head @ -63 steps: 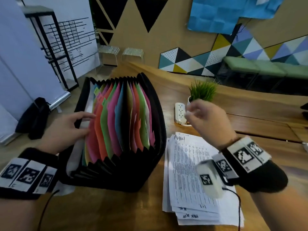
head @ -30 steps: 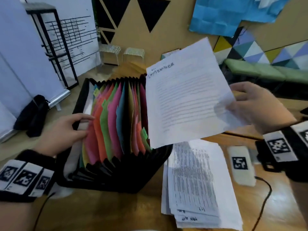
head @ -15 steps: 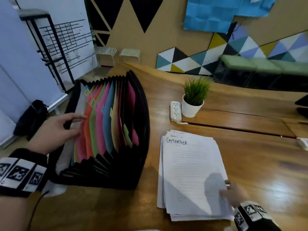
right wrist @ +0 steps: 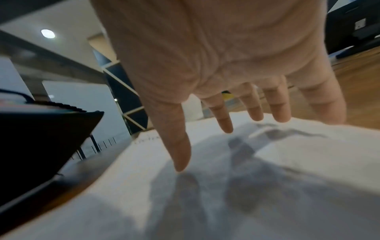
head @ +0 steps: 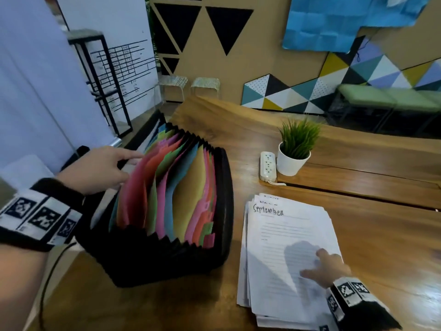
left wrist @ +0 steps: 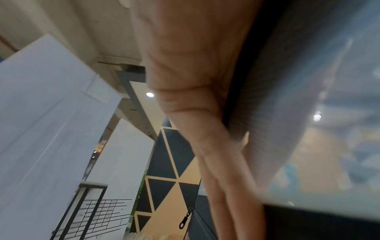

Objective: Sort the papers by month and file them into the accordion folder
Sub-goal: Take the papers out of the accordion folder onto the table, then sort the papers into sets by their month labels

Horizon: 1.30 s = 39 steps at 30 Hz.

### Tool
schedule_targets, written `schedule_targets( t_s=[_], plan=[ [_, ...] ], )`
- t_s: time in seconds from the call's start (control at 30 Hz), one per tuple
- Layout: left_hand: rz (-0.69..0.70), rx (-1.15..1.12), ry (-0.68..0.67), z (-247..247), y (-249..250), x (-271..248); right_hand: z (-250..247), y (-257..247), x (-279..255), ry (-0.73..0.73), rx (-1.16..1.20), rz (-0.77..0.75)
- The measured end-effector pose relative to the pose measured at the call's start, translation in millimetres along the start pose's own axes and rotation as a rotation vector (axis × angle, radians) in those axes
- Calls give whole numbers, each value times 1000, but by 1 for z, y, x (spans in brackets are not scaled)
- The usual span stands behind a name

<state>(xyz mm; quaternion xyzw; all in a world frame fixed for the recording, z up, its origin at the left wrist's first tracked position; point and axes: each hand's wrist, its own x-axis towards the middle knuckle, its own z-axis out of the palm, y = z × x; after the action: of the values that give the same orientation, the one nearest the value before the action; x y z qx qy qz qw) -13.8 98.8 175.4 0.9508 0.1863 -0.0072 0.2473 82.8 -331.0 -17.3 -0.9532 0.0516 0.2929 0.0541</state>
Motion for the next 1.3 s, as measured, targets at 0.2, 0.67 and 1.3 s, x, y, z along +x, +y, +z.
schedule_targets(
  t_s=[0.2,0.67,1.3],
  plan=[
    [13,142,-88,66,22,1,30,15,12,67,-6,9],
    [-2,12,-443,229,68,-13,15,36,23,46,77,177],
    [-232,-200,-465,305,93,-2,28,22,27,-71,239,66]
  ],
)
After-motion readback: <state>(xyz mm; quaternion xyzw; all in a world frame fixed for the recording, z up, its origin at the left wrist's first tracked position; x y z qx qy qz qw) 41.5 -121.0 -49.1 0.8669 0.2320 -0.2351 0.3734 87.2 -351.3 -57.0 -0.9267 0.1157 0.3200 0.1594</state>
